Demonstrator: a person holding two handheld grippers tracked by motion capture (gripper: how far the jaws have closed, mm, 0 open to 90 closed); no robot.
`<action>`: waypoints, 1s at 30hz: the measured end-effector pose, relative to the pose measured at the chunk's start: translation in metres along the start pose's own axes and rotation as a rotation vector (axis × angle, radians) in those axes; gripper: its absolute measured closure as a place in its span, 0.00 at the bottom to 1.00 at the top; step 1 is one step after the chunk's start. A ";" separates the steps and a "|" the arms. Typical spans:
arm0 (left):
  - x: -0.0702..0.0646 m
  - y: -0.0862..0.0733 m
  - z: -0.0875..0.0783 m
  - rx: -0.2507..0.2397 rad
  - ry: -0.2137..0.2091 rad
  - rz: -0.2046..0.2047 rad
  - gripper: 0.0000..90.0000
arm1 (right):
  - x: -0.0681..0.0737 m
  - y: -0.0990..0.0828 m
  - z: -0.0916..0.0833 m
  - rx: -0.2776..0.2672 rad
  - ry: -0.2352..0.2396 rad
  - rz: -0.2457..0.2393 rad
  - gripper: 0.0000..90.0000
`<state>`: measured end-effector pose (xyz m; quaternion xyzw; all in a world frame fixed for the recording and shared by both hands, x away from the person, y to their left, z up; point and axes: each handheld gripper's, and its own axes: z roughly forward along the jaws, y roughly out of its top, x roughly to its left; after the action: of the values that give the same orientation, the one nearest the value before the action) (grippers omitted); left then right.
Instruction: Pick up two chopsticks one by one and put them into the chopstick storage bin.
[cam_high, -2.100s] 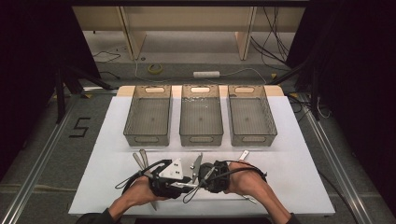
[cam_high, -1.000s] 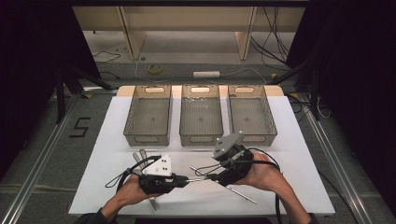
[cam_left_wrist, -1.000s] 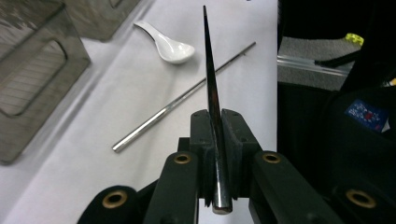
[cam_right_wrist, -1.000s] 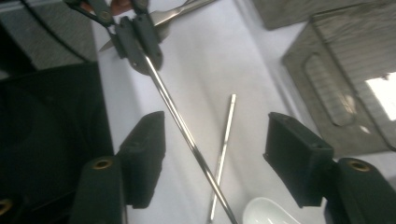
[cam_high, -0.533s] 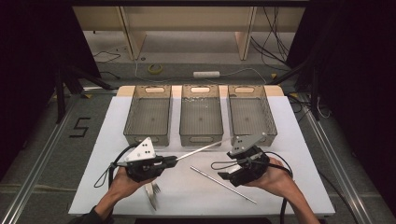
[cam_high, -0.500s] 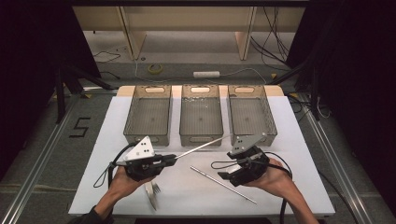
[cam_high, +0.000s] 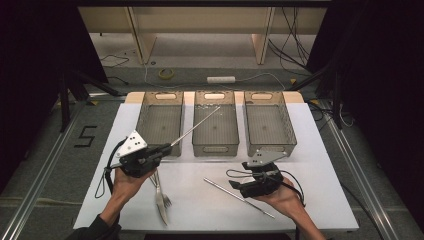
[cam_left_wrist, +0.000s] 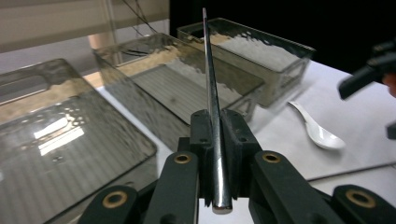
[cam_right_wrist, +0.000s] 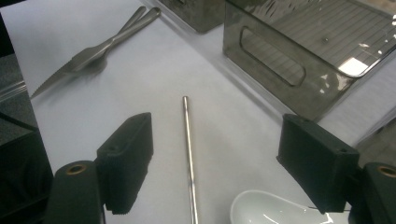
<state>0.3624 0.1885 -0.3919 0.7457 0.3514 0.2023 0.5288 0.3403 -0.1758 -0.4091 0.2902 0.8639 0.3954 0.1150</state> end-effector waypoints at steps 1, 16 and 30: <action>0.003 0.000 0.000 -0.001 0.012 -0.001 0.93 | 0.000 -0.001 0.001 -0.001 0.000 0.004 0.30; 0.065 0.000 0.012 0.014 0.261 -0.114 0.93 | 0.000 -0.005 0.004 0.017 0.017 0.004 0.31; 0.098 -0.007 0.032 0.072 0.358 -0.210 0.92 | 0.003 -0.005 0.007 0.033 0.027 0.002 0.27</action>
<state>0.4478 0.2418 -0.4167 0.6755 0.5226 0.2628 0.4490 0.3391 -0.1726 -0.4175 0.2875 0.8714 0.3852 0.0981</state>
